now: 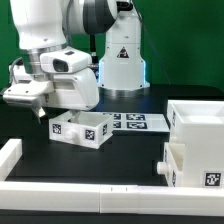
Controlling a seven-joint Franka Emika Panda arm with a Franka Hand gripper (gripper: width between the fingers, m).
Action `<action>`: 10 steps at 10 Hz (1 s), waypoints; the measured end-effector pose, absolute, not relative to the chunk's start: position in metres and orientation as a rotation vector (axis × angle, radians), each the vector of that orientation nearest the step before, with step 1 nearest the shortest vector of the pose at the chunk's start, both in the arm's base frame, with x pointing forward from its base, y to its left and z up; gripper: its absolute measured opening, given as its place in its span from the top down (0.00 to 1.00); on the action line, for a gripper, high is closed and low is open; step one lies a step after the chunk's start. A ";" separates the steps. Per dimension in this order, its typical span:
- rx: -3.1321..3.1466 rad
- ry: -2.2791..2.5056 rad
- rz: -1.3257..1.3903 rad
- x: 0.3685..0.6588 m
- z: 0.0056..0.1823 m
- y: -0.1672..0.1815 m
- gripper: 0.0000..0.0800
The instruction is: Assemble drawer
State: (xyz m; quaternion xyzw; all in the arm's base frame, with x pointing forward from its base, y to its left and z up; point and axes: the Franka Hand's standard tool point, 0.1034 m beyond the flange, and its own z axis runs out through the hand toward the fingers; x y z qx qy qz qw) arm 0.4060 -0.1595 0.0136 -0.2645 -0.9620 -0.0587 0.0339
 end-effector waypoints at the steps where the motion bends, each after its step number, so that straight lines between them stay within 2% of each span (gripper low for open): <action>1: -0.816 -2.958 -0.180 0.406 0.014 -0.160 0.19; 4: -0.818 -2.957 -0.181 0.405 0.013 -0.160 0.69; 5: -0.819 -2.956 -0.181 0.405 0.013 -0.161 0.69; 6: -0.819 -2.956 -0.181 0.405 0.013 -0.161 0.90; 7: -0.820 -2.956 -0.180 0.405 0.013 -0.161 0.90; 8: -0.821 -2.956 -0.180 0.405 0.013 -0.161 0.95; 10: -0.935 -2.920 -0.165 0.412 0.019 -0.167 0.95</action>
Offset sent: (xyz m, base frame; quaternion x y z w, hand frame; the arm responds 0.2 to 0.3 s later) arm 0.0000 0.0000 0.0000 0.0000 0.0000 0.0000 1.0000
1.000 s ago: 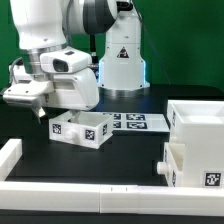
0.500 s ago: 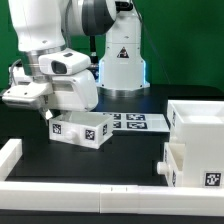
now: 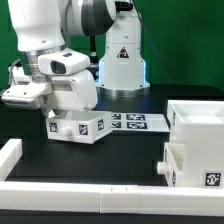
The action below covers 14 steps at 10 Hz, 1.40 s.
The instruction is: Assemble drawer
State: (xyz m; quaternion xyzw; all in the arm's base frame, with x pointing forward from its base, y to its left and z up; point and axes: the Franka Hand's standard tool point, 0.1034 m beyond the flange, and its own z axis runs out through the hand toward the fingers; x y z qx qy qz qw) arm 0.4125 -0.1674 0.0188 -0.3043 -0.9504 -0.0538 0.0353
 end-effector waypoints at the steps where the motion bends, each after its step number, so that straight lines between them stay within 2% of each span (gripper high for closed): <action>1: -1.111 -2.870 -0.152 0.424 0.027 -0.169 0.95; 7: -1.895 -2.562 -0.178 0.507 0.068 -0.111 0.95; 12: -1.909 -2.506 -0.128 0.502 0.067 -0.111 0.95; 14: -1.968 -2.431 -0.093 0.505 0.068 -0.100 0.95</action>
Offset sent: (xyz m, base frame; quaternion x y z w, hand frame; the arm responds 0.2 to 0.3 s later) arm 0.0586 0.0239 0.0286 0.0208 -0.1112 0.1849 0.9762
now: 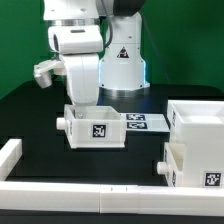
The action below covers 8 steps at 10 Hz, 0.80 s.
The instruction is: Assemble drawer
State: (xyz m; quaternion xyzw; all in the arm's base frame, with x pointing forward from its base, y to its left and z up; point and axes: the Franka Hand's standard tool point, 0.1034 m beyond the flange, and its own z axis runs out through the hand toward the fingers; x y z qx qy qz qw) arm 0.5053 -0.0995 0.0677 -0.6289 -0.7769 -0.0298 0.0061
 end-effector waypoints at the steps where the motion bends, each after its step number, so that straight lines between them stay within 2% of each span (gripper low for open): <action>1: -1.971 -2.424 -0.092 0.512 0.068 -0.091 0.95; 5: -2.079 -2.284 -0.052 0.526 0.065 -0.050 0.95; 8: -2.077 -2.284 -0.050 0.526 0.064 -0.048 0.95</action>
Offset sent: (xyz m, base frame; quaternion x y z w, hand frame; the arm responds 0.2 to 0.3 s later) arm 0.0183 0.0228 -0.0072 0.0641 -0.0527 0.0851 0.9929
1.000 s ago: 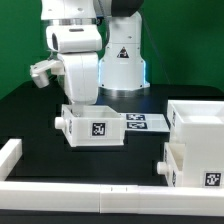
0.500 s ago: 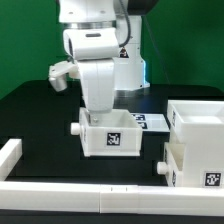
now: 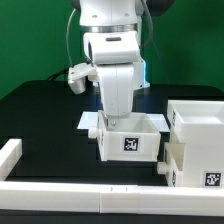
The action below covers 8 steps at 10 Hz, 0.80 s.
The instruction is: Assemble drawer
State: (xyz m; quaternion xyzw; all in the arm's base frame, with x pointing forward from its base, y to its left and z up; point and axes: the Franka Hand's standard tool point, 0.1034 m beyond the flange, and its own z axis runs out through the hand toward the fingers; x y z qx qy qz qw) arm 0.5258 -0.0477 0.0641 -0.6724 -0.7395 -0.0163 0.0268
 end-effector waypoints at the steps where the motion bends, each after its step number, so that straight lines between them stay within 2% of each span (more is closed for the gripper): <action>1: -2.076 -2.283 -0.048 0.526 0.064 -0.048 0.95; 3: -2.083 -2.240 -0.031 0.534 0.072 -0.049 0.95; 5: -2.102 -2.218 -0.036 0.548 0.078 -0.035 0.95; 8: -2.112 -2.198 -0.026 0.549 0.077 -0.018 0.95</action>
Offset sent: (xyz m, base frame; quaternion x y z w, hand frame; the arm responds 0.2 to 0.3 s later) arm 0.0357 0.0188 0.0180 0.0360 0.0486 0.0376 0.9975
